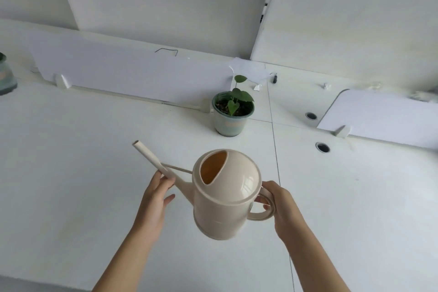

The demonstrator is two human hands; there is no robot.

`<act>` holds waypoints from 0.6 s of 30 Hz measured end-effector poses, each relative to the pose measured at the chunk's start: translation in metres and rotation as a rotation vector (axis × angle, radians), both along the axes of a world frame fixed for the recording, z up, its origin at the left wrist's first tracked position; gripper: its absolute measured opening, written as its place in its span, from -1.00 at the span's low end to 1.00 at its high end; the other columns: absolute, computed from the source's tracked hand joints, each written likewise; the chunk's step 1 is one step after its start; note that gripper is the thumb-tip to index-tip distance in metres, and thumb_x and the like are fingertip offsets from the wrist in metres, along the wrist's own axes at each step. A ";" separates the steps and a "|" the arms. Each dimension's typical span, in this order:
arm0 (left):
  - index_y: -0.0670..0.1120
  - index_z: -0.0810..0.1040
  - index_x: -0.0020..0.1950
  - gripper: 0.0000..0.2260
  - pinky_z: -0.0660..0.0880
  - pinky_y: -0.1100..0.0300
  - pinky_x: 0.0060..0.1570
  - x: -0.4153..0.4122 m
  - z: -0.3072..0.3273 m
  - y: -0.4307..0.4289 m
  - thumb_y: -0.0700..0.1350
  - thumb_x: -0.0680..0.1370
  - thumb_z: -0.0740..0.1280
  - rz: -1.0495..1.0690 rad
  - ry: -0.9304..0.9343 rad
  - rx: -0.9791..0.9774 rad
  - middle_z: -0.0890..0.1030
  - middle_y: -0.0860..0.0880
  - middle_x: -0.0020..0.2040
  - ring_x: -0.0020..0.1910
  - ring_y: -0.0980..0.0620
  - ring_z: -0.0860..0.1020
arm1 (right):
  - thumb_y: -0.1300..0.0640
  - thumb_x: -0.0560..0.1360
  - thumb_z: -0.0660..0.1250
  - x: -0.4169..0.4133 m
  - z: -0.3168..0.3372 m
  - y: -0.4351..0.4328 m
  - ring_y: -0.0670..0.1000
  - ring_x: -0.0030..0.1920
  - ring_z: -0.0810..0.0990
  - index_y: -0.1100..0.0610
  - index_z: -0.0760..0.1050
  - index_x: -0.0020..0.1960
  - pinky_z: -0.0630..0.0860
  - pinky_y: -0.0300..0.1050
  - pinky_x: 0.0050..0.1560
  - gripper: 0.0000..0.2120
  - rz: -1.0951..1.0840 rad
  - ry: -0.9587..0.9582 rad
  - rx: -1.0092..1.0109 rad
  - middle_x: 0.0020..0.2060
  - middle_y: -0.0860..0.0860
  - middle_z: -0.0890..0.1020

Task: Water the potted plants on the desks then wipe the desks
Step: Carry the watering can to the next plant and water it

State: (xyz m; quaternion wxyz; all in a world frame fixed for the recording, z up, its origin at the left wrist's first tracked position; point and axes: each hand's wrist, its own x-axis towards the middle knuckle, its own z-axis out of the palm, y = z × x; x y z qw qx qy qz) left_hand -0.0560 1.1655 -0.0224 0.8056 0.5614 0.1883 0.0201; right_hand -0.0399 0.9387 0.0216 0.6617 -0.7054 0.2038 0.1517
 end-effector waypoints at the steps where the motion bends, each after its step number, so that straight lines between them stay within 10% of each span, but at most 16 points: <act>1: 0.00 0.38 0.34 -0.68 0.30 0.05 0.21 0.010 0.001 0.007 -0.12 0.59 0.15 -0.035 -0.003 -0.001 0.48 -0.02 0.25 0.34 -0.03 0.38 | 0.15 0.41 0.21 0.001 0.004 0.006 0.01 -0.20 0.54 0.13 0.46 -0.38 0.27 -0.11 -0.13 -0.79 -0.003 -0.014 0.004 -0.46 -0.04 0.55; 7: 0.11 0.42 0.21 -0.74 0.26 0.08 0.22 0.066 0.014 0.031 -0.03 0.52 0.22 -0.271 -0.074 0.013 0.47 0.09 0.14 0.31 0.02 0.36 | 0.07 0.18 0.22 -0.006 0.019 0.034 0.01 -0.06 0.63 0.17 0.52 -0.27 0.33 -0.12 -0.08 -0.78 -0.120 -0.066 0.017 -0.24 0.05 0.61; 18: 0.06 0.33 0.38 -0.60 0.30 0.04 0.18 0.128 0.031 -0.018 0.11 0.57 0.08 -0.565 -0.099 0.007 0.45 0.04 0.31 0.24 -0.01 0.46 | 0.11 0.52 0.24 -0.024 0.043 0.035 0.00 -0.05 0.60 0.24 0.54 -0.23 0.43 -0.11 -0.11 -0.75 -0.379 -0.199 -0.122 -0.23 0.08 0.64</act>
